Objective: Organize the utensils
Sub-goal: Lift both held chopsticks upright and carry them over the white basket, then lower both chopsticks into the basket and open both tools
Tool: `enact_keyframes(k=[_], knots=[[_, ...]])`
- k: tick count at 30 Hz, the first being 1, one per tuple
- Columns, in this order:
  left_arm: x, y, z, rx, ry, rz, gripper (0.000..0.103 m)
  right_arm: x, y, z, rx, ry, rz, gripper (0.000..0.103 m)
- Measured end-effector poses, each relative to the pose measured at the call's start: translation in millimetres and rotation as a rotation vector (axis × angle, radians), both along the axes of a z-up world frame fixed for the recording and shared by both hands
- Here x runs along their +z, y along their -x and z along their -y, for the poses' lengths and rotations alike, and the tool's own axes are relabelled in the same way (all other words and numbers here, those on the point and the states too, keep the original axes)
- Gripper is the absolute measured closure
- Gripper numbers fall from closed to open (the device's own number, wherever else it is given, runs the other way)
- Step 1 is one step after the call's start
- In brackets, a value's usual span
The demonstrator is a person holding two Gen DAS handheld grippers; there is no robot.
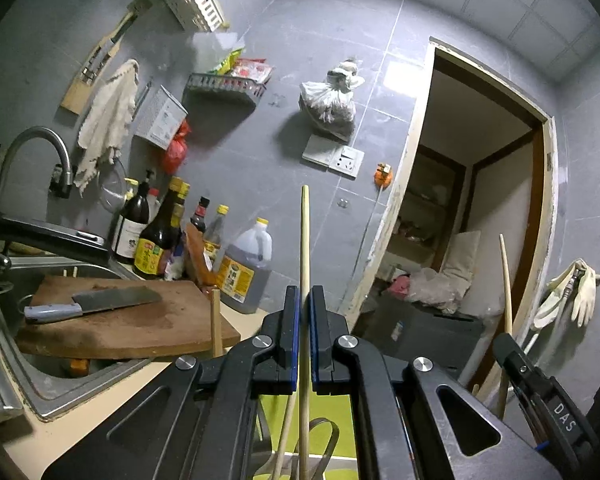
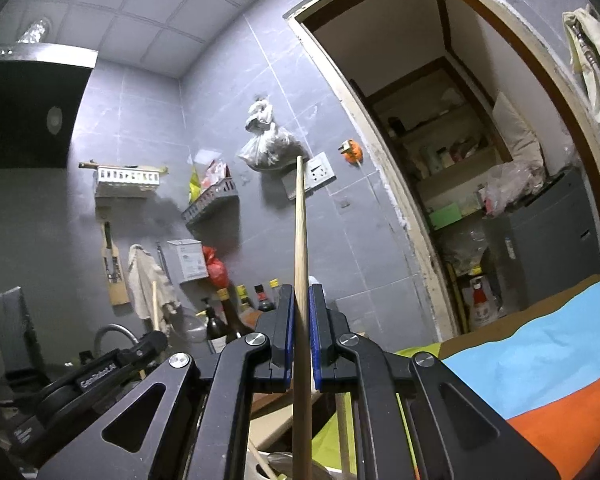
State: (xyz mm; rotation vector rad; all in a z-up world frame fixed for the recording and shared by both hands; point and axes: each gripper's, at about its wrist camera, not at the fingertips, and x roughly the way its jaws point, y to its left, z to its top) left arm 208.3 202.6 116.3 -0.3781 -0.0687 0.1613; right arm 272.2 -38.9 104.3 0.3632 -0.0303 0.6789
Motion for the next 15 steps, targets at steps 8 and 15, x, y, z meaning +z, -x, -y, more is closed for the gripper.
enact_keyframes(k=[8, 15], knots=[[-11, -3, -5, -0.007, 0.023, 0.003, 0.101, -6, -1, -2, -0.061, 0.002, 0.015, 0.098], [-14, -3, -4, 0.008, 0.025, 0.002, 0.101, -11, -1, -6, -0.098, 0.025, 0.030, 0.098]])
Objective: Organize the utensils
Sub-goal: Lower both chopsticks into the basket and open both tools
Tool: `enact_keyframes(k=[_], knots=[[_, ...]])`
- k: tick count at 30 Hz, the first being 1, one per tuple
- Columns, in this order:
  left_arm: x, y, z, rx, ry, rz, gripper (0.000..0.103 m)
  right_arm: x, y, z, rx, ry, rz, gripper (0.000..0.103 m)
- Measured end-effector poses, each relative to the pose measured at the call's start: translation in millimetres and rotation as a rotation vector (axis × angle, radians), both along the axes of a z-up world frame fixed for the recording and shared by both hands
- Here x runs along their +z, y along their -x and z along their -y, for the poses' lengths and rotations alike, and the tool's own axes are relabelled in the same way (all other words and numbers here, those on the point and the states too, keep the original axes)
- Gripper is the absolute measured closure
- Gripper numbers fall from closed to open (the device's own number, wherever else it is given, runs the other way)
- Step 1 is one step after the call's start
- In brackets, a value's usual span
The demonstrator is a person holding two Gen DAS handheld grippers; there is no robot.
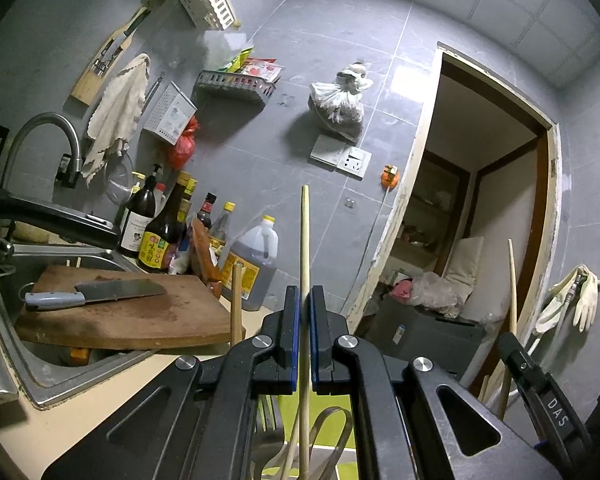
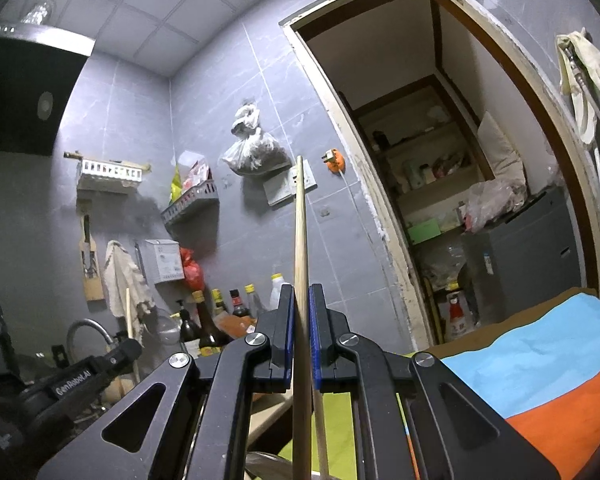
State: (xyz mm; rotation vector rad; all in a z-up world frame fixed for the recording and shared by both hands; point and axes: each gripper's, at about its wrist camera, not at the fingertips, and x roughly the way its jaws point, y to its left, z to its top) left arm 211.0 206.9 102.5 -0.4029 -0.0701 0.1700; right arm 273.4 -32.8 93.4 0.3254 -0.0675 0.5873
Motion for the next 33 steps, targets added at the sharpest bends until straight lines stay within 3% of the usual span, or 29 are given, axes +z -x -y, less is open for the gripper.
enact_keyframes(k=[26, 33], knots=[[-19, -8, 42, -0.018, -0.112, -0.100, 0.101, -22, 7, -7, 0.017, 0.110, -0.037, 0.098], [-26, -9, 39, -0.017, -0.096, -0.144, 0.101, -24, 9, -9, 0.028, 0.123, -0.042, 0.098]])
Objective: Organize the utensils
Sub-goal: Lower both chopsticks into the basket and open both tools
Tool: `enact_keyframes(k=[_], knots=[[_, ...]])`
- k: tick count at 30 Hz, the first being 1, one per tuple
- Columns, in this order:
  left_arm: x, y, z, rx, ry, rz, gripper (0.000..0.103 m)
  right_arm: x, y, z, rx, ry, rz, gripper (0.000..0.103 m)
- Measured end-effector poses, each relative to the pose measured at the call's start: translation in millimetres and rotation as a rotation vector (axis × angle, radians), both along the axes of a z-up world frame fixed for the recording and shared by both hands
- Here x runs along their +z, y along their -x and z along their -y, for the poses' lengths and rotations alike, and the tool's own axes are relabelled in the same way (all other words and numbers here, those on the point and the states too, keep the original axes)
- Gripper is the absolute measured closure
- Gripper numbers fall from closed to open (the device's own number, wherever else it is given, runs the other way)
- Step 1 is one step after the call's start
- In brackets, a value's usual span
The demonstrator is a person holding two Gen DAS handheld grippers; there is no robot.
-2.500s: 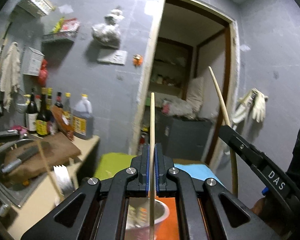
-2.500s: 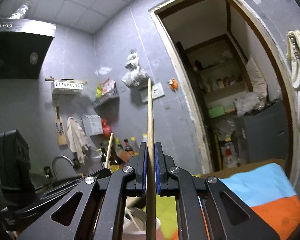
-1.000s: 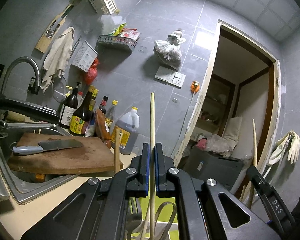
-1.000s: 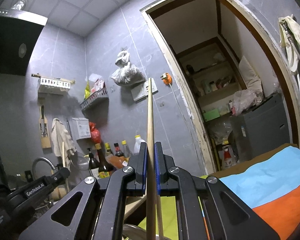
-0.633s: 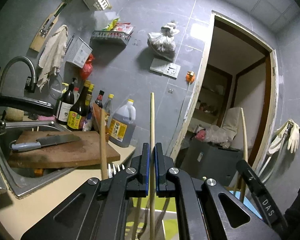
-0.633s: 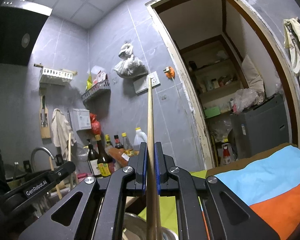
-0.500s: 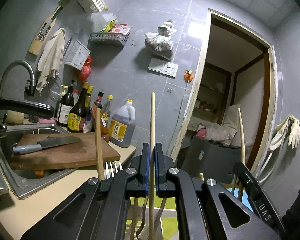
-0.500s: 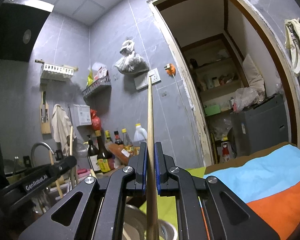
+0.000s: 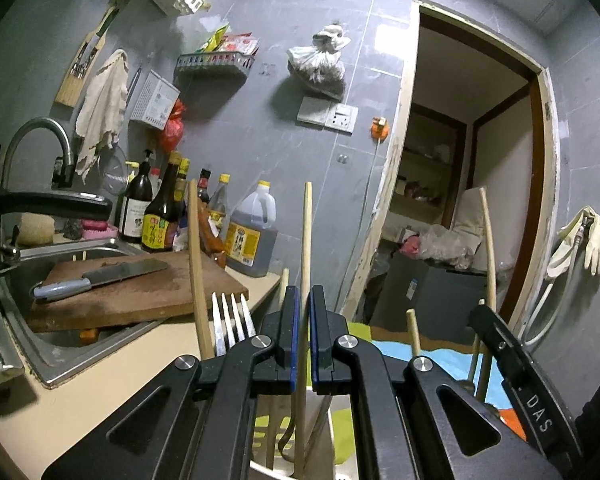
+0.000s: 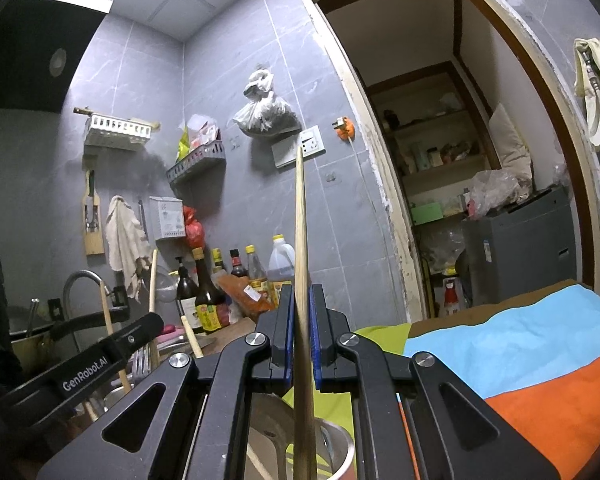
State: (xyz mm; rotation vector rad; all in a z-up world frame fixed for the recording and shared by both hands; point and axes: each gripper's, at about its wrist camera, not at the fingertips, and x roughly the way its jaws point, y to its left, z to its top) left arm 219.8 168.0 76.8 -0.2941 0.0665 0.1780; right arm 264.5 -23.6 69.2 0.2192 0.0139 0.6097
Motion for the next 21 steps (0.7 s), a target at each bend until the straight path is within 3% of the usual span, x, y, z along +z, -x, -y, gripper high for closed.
enact_keyframes(k=[21], knots=[[-7.4, 0.8, -0.1, -0.023, 0.007, -0.049, 0.100, -6.9, -1.6, -4.2, 0.001, 0.030, -0.023, 0.096]])
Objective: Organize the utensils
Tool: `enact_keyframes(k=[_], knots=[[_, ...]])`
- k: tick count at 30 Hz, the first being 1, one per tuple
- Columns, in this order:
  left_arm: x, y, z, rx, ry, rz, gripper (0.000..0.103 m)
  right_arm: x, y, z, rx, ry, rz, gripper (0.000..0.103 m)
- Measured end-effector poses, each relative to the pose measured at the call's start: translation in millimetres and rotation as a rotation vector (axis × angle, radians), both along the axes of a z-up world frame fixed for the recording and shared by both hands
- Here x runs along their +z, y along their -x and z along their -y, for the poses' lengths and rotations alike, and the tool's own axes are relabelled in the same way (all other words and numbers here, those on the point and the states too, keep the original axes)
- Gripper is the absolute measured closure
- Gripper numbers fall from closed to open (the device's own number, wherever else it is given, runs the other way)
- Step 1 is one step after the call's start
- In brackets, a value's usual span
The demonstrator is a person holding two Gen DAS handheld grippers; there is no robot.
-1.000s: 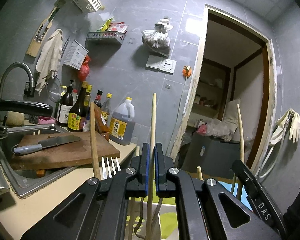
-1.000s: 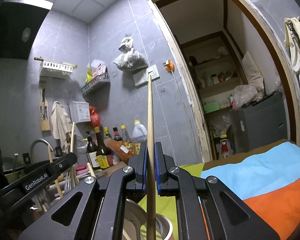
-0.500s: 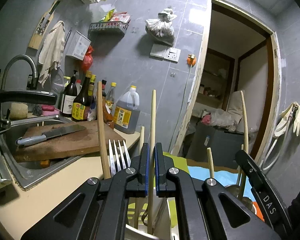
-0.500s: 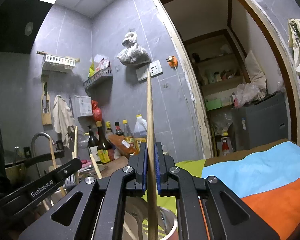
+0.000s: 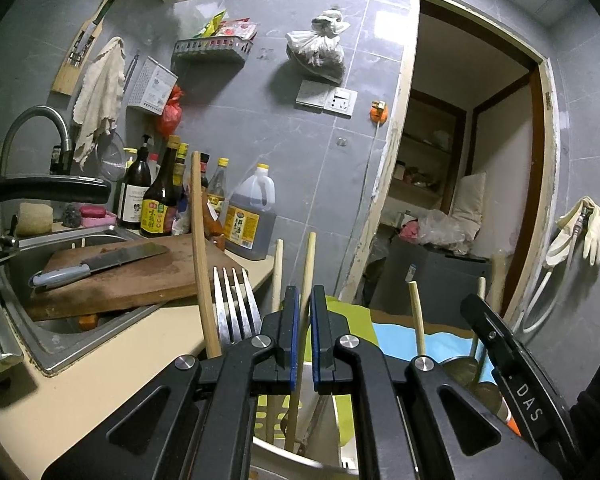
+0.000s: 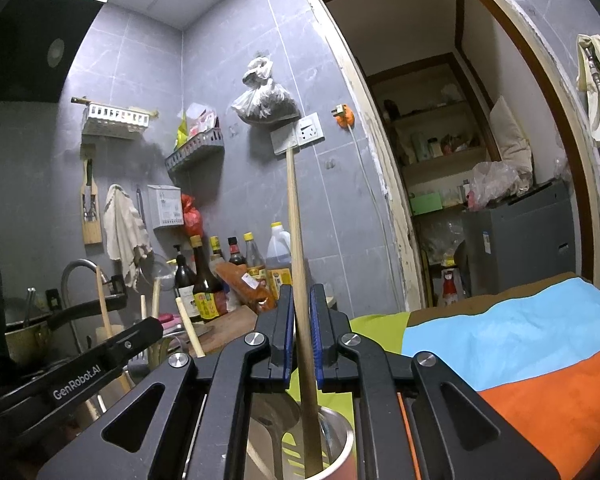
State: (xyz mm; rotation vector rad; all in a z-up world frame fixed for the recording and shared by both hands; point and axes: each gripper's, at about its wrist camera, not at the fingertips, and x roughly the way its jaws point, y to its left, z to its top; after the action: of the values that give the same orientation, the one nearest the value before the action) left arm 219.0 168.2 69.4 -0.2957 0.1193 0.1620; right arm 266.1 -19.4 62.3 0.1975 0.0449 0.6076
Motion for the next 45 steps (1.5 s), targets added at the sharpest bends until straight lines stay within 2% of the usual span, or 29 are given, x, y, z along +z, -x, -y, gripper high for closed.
enact_keyframes(k=[6, 9, 19, 23, 27, 29, 33, 37, 40, 45], knots=[[0, 0, 0, 0.002, 0.000, 0.002, 0.099, -2, 0, -2, 0.002, 0.002, 0.000, 0.092], [0, 0, -1, 0.002, 0.005, 0.009, 0.099, -2, 1, -3, 0.004, -0.003, 0.001, 0.086], [5, 4, -7, -0.002, 0.027, 0.025, 0.098, 12, 0, 0, -0.010, -0.019, 0.004, 0.076], [6, 5, -6, -0.008, 0.023, 0.035, 0.087, 15, -1, 2, -0.011, -0.016, -0.010, 0.066], [9, 6, -4, -0.009, 0.018, 0.045, 0.084, 19, -1, 9, -0.012, -0.026, -0.011, 0.060], [11, 8, -3, -0.010, 0.022, 0.049, 0.077, 22, 0, 13, -0.013, -0.028, -0.009, 0.055], [18, 10, -2, -0.015, 0.028, 0.059, 0.073, 28, 4, 19, -0.019, -0.015, 0.000, 0.050], [25, 14, 0, -0.019, 0.020, 0.061, 0.065, 31, 7, 25, -0.018, -0.001, 0.004, 0.037], [28, 17, 4, -0.027, 0.001, 0.049, 0.059, 34, 11, 31, -0.023, 0.018, 0.011, 0.035], [27, 19, 13, -0.052, -0.032, 0.002, 0.051, 35, 16, 43, -0.025, 0.029, 0.000, 0.025]])
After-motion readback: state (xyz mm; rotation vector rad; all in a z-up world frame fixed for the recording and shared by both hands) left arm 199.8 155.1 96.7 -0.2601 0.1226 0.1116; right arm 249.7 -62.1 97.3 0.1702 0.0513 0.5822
